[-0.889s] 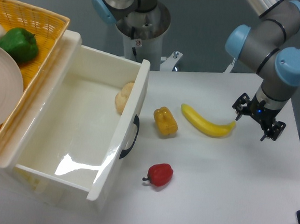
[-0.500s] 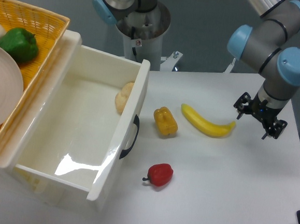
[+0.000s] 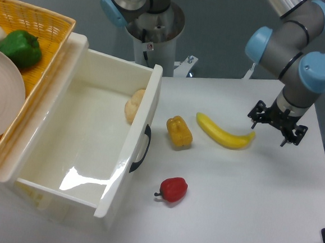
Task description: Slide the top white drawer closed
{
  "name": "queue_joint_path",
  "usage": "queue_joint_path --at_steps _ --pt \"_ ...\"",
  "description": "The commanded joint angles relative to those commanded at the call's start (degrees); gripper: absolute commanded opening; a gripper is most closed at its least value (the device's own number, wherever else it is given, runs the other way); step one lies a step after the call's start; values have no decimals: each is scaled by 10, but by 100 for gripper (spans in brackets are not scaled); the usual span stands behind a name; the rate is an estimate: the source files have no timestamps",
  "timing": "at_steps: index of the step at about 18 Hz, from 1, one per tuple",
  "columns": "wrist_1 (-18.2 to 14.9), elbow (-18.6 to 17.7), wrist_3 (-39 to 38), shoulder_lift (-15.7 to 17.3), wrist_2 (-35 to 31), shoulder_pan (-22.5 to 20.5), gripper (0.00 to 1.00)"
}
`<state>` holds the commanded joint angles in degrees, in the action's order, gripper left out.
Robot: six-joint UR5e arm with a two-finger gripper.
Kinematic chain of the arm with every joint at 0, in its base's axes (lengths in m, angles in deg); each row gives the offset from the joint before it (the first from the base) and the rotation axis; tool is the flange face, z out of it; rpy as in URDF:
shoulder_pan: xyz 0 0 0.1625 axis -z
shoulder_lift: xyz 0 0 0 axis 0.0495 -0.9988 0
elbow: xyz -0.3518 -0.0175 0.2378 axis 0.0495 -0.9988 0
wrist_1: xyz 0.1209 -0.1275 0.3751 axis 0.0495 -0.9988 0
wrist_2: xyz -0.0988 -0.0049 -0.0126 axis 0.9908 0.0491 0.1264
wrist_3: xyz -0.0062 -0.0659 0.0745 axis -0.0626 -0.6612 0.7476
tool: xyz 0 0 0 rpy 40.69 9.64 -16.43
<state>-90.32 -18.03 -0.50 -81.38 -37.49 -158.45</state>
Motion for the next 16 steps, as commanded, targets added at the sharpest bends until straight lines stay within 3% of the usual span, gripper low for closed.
queue_joint_path --at_steps 7,9,10,11,14,16 --pt "1 2 -172 -27 25 56 99" --pt "1 4 -220 -31 25 72 86" --pt "2 5 -262 -31 52 83 57" --pt "2 5 -266 -31 65 86 46" --pt "2 7 -270 -24 90 91 32" --pt "1 7 -271 -14 134 92 16"
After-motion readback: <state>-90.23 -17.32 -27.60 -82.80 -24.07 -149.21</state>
